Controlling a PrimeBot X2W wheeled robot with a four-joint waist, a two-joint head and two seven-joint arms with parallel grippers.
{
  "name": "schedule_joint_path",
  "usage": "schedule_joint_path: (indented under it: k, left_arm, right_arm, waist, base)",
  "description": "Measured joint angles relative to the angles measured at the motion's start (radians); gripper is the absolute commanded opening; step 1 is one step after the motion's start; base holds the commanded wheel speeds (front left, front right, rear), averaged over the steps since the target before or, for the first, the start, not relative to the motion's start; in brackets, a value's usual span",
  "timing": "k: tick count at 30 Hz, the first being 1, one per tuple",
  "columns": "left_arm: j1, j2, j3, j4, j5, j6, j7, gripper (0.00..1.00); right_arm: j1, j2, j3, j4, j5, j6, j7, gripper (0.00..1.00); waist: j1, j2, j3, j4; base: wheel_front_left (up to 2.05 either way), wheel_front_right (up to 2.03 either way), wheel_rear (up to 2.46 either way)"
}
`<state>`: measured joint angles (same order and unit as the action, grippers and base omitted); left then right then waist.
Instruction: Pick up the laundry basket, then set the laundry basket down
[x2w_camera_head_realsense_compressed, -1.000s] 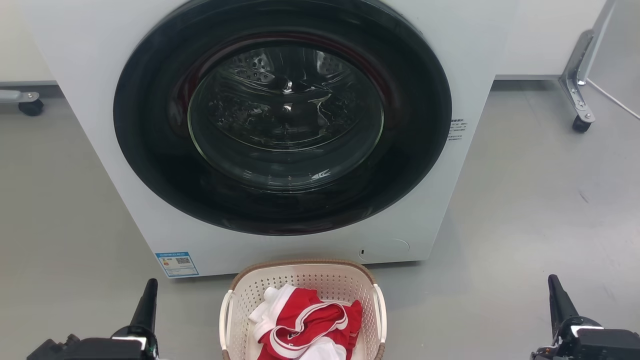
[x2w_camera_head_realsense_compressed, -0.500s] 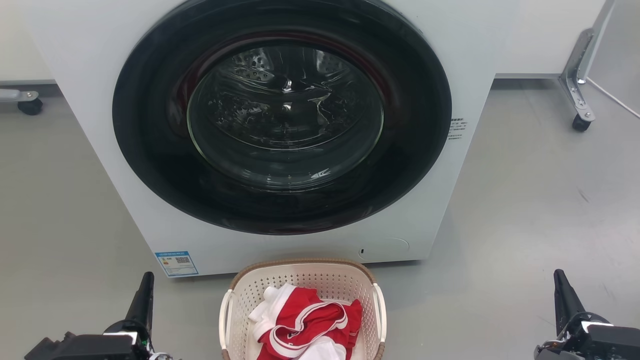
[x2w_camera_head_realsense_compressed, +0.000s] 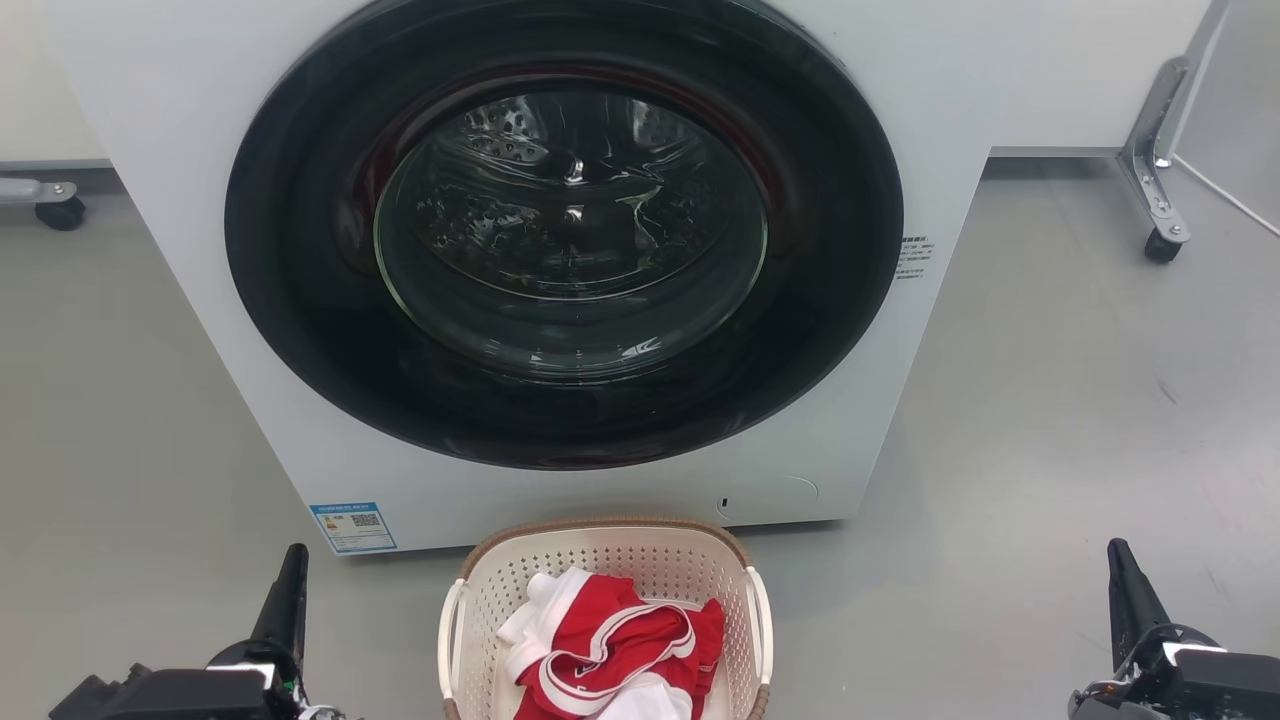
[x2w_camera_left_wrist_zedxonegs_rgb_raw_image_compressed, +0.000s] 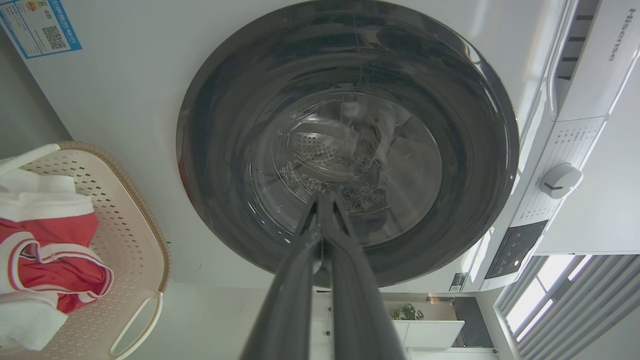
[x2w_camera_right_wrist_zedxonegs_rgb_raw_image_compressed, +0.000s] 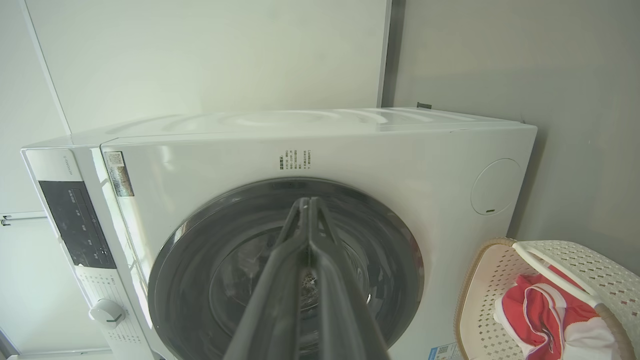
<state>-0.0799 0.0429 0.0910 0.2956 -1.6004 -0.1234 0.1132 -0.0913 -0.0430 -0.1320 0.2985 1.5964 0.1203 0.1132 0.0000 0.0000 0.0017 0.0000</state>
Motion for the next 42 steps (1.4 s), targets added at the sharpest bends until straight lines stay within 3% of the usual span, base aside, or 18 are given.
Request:
schedule_joint_path:
  k: [42]
  left_arm:
    - [0.0,0.0,0.0,0.0,0.0,0.0,0.0,0.0]
  right_arm:
    - [0.0,0.0,0.0,0.0,0.001,0.0,0.0,0.0]
  waist:
    - [0.0,0.0,0.0,0.0]
  base:
    - [0.0,0.0,0.0]
